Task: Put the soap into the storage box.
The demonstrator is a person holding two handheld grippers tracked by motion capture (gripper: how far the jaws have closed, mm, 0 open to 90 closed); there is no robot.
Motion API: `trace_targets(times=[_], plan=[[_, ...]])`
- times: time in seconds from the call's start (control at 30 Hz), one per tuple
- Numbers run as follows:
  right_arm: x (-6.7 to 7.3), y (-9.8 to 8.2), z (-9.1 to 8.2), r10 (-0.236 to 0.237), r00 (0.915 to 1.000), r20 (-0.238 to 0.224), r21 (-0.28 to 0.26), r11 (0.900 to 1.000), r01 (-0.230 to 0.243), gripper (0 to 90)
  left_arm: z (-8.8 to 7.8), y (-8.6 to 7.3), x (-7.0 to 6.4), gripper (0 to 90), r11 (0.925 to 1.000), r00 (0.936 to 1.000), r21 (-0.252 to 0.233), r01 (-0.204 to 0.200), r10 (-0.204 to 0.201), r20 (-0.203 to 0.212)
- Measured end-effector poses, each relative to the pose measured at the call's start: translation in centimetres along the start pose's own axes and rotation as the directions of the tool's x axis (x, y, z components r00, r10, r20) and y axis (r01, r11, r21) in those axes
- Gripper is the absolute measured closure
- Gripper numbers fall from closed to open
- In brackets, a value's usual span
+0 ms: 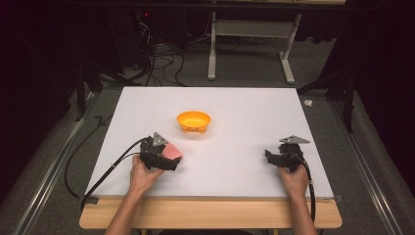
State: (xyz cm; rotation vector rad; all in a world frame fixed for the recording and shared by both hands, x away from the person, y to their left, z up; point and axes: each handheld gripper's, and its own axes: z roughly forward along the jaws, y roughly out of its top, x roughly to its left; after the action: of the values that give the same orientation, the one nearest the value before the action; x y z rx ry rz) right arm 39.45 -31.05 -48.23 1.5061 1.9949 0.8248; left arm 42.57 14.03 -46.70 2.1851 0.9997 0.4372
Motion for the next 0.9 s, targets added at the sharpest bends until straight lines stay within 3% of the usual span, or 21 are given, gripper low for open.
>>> trace_targets(times=[0.47,0.9], plan=[[0.1,0.0,0.0,-0.004,1.0,0.004,-0.003,1.0,0.004,29.3,1.5,-0.4,-0.1,5.0,0.9983,0.9999,0.057,-0.011,0.011,-0.004],[0.1,0.0,0.0,-0.007,1.0,0.006,-0.003,1.0,0.008,29.3,1.3,-0.4,-0.3,12.9,0.9987,0.9999,0.05,-0.011,0.011,-0.001]])
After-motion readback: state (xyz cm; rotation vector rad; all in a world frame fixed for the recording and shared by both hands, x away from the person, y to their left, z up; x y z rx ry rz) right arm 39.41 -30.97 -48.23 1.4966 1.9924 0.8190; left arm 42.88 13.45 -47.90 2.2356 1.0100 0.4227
